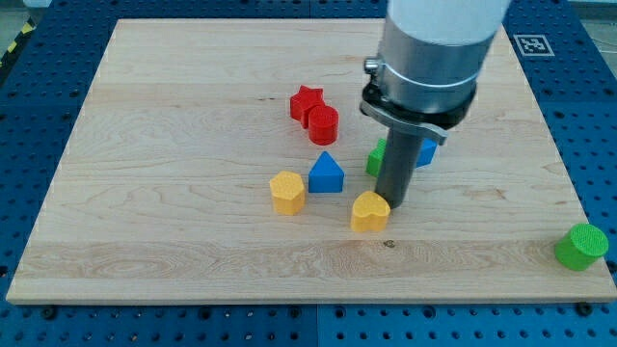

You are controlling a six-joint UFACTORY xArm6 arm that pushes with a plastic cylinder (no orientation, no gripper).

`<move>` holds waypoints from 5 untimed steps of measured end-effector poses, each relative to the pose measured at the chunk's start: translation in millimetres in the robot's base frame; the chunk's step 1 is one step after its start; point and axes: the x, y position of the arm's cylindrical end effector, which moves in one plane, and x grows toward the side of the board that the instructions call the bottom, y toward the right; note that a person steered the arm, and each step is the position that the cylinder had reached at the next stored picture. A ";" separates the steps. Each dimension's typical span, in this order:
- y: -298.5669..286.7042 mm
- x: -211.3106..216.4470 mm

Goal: Slide the yellow blocks towards the left of the board

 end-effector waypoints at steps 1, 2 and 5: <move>10.3 -4.5; 23.5 17.6; -52.2 8.5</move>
